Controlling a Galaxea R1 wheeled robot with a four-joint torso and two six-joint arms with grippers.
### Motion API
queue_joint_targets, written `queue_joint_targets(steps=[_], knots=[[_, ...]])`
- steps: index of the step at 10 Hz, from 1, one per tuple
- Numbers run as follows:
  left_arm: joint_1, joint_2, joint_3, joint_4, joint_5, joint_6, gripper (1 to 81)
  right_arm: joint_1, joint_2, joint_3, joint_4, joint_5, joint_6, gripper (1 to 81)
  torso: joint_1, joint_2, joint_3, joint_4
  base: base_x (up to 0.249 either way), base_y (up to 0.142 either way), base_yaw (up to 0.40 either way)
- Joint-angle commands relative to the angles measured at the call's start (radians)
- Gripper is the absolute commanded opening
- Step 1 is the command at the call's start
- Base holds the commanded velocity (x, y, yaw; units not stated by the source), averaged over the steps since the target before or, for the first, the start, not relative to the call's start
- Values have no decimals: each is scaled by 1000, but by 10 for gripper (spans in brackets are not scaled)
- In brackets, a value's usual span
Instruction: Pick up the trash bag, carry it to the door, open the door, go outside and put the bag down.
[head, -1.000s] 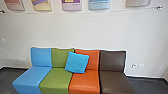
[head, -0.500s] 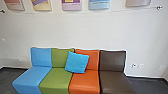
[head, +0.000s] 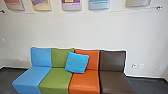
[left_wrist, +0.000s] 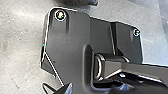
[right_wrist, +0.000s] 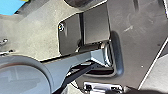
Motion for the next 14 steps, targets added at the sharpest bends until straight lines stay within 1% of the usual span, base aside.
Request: queue_joint_targets(steps=[1,2,3,4,5,6,7,8,9,10,11,12,14], knots=[[-39,-129,160,-23,58,0,811,31,-143,162,-1,-59,4,811,64,-100,-63,-23,0,0,0],[-50,-155,195,-29,58,-1,811,31,-176,202,-1,-60,5,811,71,-110,-96,-30,0,0,0],[-69,-187,230,-45,58,-6,811,31,-219,257,1,-59,5,811,85,-134,-114,-36,0,0,0],[-95,-216,259,-79,64,-7,811,34,-249,291,1,-57,5,811,103,-164,-141,-37,0,0,0],[-115,-241,282,-97,72,-7,811,42,-272,315,2,-57,10,811,126,-200,-175,-43,0,0,0],[-137,-250,291,-98,73,-9,811,53,-290,335,2,-57,19,811,150,-238,-210,-49,0,0,0],[-164,-253,287,-106,99,-9,811,68,-315,360,2,-59,33,811,171,-271,-241,-33,0,0,0],[-195,-253,268,-131,115,-9,811,82,-344,392,2,-59,44,811,194,-307,-275,-36,0,0,0],[-229,-250,238,-160,118,-9,811,96,-377,426,2,-59,56,811,218,-344,-217,-36,0,0,0],[-260,-247,221,-202,137,-9,811,108,-415,459,2,-59,74,811,238,-375,-247,-36,0,0,0],[-292,-238,190,-226,180,-9,811,117,-442,475,2,-59,88,811,254,-399,-259,-36,0,0,0],[-316,-223,161,-235,204,-9,811,125,-454,483,2,-59,91,811,272,-427,-268,-36,0,0,0],[-350,-207,149,-235,213,-9,811,131,-471,493,2,-59,104,811,317,-497,-274,-36,0,0,0]])
